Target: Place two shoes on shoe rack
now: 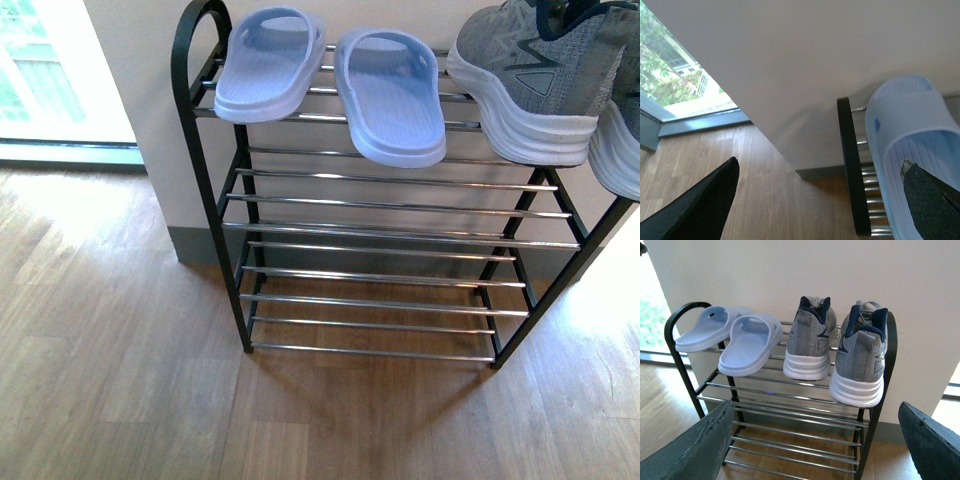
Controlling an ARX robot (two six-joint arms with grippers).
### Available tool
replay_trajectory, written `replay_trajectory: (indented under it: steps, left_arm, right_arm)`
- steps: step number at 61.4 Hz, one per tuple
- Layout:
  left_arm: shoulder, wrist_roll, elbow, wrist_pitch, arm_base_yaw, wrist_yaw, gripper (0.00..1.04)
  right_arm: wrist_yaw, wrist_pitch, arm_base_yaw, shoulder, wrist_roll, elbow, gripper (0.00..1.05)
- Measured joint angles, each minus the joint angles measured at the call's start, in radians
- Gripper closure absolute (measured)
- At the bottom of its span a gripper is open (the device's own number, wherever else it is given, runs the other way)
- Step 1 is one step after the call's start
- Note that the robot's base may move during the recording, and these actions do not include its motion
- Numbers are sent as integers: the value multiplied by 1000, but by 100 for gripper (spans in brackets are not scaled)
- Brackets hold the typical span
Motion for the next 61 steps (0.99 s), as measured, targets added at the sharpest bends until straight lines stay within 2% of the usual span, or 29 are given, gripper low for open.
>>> replay_trajectory:
  steps: [15,32,50,58,60,61]
  left_arm:
    - [-294,-21,-229,121,112,64,9]
    - [-697,-60,-667,250,275,101,9]
    - [-1029,-138,-952,242,322,58,9]
    - [-1045,-166,-972,241,332,52,9]
    - [-1047,-163,-975,248,343,97,12]
    - [-1052,-163,-984,261,353,158,15]
  right_arm:
    - [0,0,0,0,0,0,9]
    - [0,0,0,0,0,0,9]
    - [0,0,0,0,0,0,9]
    - [0,0,0,0,0,0,9]
    - [0,0,0,0,0,0,9]
    - [0,0,0,0,0,0,9]
